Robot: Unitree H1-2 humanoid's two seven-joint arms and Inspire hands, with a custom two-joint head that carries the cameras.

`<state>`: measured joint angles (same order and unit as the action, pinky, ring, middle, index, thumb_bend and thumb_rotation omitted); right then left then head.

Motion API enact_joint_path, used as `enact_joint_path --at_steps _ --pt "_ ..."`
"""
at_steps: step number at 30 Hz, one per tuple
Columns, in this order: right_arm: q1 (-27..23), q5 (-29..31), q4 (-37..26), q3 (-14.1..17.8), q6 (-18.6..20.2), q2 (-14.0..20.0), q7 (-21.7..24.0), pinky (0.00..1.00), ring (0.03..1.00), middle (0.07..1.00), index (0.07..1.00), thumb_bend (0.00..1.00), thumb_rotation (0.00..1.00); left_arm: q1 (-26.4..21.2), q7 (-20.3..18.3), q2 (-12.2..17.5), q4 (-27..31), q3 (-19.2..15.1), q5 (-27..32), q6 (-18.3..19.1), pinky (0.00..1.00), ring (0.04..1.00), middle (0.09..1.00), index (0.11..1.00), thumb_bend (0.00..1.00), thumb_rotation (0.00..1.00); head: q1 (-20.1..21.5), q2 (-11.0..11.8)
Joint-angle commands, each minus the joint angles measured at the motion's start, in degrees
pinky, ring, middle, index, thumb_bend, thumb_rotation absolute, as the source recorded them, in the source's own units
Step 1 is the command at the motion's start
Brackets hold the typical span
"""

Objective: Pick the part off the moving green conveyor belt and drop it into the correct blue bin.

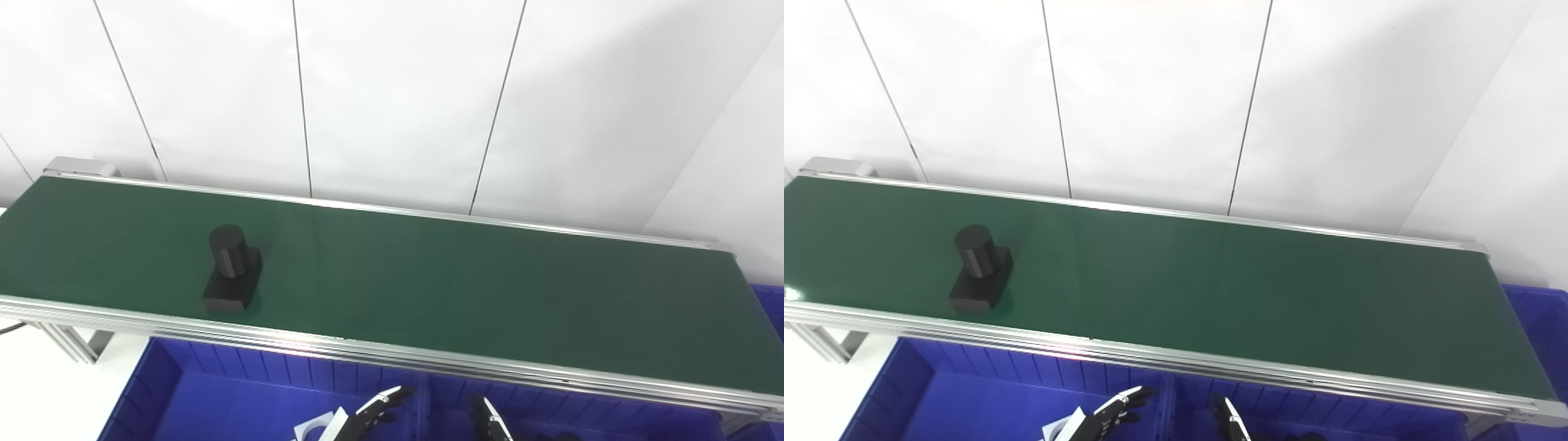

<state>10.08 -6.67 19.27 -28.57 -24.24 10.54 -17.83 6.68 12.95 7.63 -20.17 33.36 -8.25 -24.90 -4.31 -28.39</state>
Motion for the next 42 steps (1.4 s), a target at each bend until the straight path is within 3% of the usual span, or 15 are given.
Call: enact_joint_path --at_steps 1,9,11,21,28,35,42 --pt "-0.58 -0.37 -0.84 -0.29 -2.69 0.23 -1.12 0.9 0.929 0.94 0.942 0.91 1.0 -1.17 1.49 0.6 0.56 0.56 0.01 -2.03 0.81 0.884 0.897 0.849 0.85 0.94 0.0 -0.05" --pt "-0.49 0.85 -1.59 -0.14 -2.69 0.47 -0.4 0.91 0.934 0.942 0.942 0.9 0.99 -1.76 3.31 0.66 -0.12 1.89 -0.12 -2.03 0.81 0.878 0.894 0.845 0.86 0.93 -0.51 0.05" --pt "-0.28 1.22 -2.65 -0.08 -2.69 0.57 0.01 0.9 0.934 0.944 0.949 0.9 0.95 -1.95 3.76 0.76 -0.29 2.28 -0.24 -2.03 0.81 0.881 0.895 0.846 0.86 0.94 -0.63 0.09" --pt "2.83 0.93 -21.36 -0.42 -2.68 2.39 2.36 0.88 0.913 0.928 0.958 0.95 0.93 -2.52 4.05 0.62 -1.2 2.73 0.2 -2.02 0.8 0.88 0.894 0.84 0.89 0.93 -0.46 0.27" --pt "0.0 1.37 -28.22 1.76 -2.69 1.93 5.08 0.89 0.907 0.927 0.96 1.0 0.89 -3.4 3.49 0.24 -2.54 2.75 0.91 -2.03 0.8 0.883 0.9 0.844 0.88 0.91 -0.31 0.63" --pt "-6.8 2.02 -26.66 6.11 -2.69 1.08 6.91 0.89 0.899 0.919 0.98 0.97 0.85 -4.3 3.67 -0.19 -3.89 3.01 1.02 -2.03 0.79 0.877 0.9 0.849 0.91 0.92 -0.27 0.88" --pt "-13.72 3.95 -20.43 11.3 -2.68 0.74 9.77 0.85 0.879 0.91 0.978 1.0 0.81 -5.01 4.57 -0.52 -4.67 3.59 0.34 -2.03 0.79 0.877 0.897 0.849 0.92 0.93 -0.45 1.19"
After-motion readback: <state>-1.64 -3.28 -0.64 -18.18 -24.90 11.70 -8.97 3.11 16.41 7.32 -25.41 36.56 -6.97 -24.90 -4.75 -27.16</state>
